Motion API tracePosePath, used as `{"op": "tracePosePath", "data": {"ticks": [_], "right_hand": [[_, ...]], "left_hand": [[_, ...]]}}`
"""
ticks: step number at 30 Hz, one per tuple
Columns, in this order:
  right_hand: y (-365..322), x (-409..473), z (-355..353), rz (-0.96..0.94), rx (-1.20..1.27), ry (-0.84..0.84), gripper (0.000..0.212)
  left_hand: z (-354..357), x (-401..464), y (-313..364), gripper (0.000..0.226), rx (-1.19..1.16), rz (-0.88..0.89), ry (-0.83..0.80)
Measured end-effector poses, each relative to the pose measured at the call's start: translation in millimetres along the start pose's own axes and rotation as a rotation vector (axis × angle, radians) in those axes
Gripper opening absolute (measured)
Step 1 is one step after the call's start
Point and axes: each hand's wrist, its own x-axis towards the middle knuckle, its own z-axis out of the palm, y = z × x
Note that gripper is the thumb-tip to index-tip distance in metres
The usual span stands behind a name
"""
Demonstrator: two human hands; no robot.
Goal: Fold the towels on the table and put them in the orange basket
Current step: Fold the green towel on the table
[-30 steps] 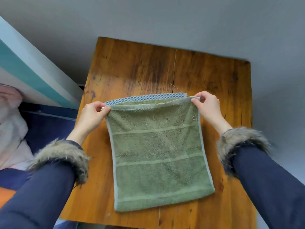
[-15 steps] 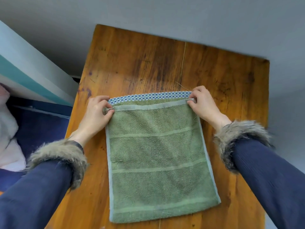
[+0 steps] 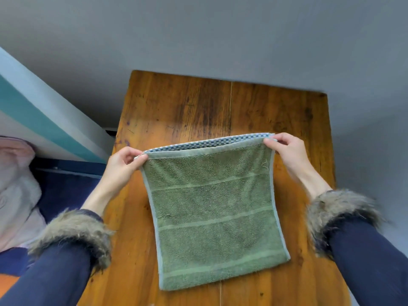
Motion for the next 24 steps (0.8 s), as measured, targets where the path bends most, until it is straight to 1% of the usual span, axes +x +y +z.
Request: {"op": "tracePosePath", "data": {"ticks": [2,4,7,11,14,18,24], "right_hand": [[-10,-17,-13,-0.009,0.03,0.024,0.007],[-21,-35,-26,-0.024,0.05,0.048,0.009],[-42,-65,-46,-0.057,0.094,0.087,0.008],[-73,-98,-67,-0.091,0.173,0.135,0.006],[-95,-116,-81,-0.145,0.161,0.183,0.005],[-122,-136,-96,-0.211,0.15,0.158,0.007],[-151,-156,-114,-0.249,0.311,0.117,0.012]], "left_hand": [[-6,-7,15,0.009,-0.01,0.04,-0.024],[-13,-16,32,0.013,0.0,0.097,-0.045],[-27,-32,66,0.007,0.034,0.211,-0.059],[-45,-57,109,0.008,0.076,0.368,-0.023],[-52,-73,131,0.011,0.074,0.446,0.023],[-59,-86,149,0.013,0.061,0.492,0.05],[-61,-102,182,0.016,0.027,0.623,0.131]]}}
